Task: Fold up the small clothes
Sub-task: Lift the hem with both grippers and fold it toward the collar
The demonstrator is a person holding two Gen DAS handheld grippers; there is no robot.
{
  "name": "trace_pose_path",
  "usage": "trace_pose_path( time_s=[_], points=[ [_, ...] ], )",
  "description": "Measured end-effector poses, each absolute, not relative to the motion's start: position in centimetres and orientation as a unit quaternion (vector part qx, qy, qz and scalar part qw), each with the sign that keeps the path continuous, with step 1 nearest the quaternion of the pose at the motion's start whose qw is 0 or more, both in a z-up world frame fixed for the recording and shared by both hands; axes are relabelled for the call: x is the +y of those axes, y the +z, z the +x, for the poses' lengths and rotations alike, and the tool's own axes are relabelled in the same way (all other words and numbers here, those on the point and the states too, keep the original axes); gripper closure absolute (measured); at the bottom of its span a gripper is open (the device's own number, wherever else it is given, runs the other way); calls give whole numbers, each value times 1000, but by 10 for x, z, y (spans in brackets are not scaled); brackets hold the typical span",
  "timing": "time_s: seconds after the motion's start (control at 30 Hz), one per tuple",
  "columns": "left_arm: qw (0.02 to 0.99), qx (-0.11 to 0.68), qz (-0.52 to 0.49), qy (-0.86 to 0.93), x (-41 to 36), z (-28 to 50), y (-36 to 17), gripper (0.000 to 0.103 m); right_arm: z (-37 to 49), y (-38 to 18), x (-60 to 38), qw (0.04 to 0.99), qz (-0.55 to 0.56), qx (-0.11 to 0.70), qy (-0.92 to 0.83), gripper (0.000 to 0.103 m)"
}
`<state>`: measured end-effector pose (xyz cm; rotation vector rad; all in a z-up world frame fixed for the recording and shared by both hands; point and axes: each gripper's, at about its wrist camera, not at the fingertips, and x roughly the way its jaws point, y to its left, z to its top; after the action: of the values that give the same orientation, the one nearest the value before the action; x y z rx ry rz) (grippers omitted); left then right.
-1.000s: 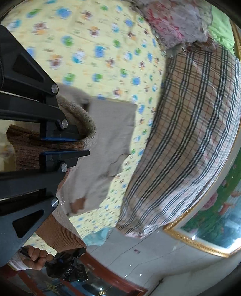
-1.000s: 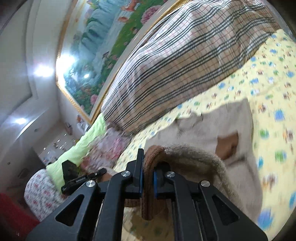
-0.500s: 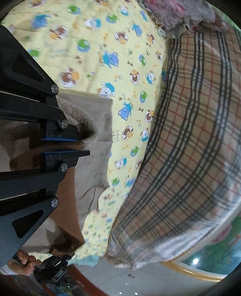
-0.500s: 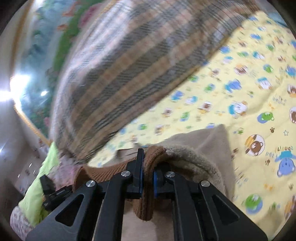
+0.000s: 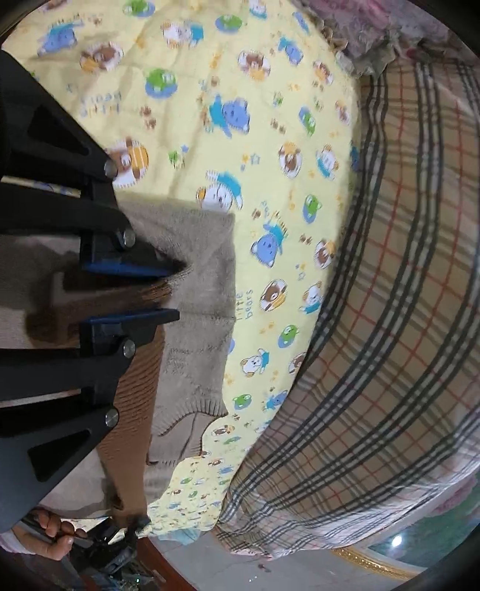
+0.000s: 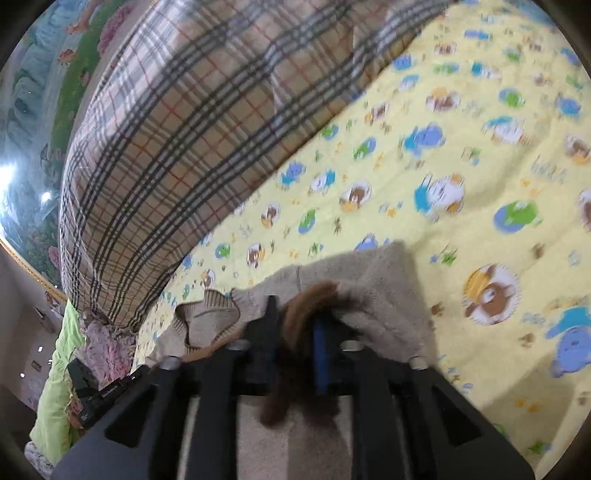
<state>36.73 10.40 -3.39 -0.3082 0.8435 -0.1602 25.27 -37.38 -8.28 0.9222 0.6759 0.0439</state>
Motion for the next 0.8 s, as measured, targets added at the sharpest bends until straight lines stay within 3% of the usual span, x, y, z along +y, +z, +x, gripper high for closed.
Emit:
trace_pose_path(
  time_s=[0.03, 0.07, 0.27, 0.47, 0.67, 0.8],
  points=[
    [904, 399, -140, -57, 107, 361, -27, 50, 249, -78, -376, 844, 435, 312, 17, 47],
    [913, 386, -131, -33, 111, 353, -20, 36, 242, -72, -381, 850, 434, 298, 9, 43],
    [908, 370, -162, -115, 98, 298, 4, 36, 213, -42, -368, 866, 417, 270, 45, 41],
    [852, 445, -72, -266, -1, 260, -31, 36, 221, -37, -283, 869, 325, 340, 154, 42],
    [840, 480, -33, -252, -30, 300, -58, 36, 258, -70, -231, 837, 238, 449, 202, 44],
    [855, 472, -37, -211, -20, 347, -54, 36, 284, -85, -237, 839, 223, 463, 179, 45]
  ],
)
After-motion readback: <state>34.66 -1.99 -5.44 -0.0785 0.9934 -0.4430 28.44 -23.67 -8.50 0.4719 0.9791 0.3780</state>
